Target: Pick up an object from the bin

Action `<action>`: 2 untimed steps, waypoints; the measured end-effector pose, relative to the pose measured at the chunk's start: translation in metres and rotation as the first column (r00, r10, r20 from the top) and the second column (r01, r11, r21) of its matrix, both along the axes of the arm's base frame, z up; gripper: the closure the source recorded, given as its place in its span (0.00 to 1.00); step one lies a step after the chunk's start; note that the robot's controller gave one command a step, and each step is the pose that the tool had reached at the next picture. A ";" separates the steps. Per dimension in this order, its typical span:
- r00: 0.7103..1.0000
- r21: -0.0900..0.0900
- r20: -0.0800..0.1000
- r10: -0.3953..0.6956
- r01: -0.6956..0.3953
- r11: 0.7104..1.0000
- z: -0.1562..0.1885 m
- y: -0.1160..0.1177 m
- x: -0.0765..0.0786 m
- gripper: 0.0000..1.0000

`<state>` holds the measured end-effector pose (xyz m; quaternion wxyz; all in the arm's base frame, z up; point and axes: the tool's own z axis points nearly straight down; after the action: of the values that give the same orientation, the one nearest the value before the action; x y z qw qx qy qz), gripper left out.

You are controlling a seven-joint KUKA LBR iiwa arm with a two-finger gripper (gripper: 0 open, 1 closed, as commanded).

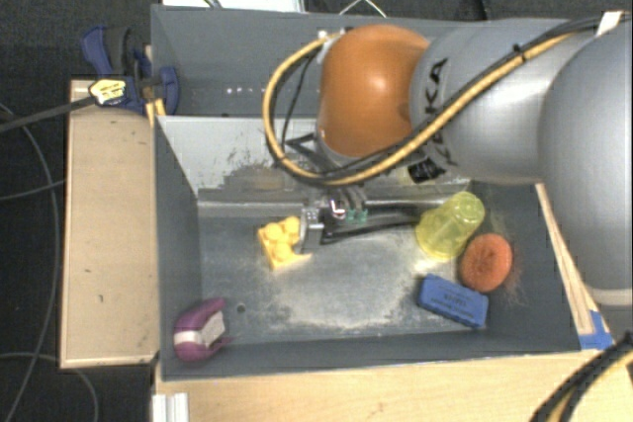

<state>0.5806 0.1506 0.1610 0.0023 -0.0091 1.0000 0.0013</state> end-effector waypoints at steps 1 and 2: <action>0.989 -0.001 -0.008 0.144 -0.144 0.990 -0.090 -0.008 0.007 0.00; 0.997 0.001 -0.001 0.072 -0.072 0.997 -0.090 0.009 0.006 0.00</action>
Offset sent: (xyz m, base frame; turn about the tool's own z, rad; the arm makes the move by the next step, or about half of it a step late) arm 0.0055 0.0080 -0.0910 -0.0715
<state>0.5864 0.1593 0.0708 0.0016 -0.0453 0.9990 0.0016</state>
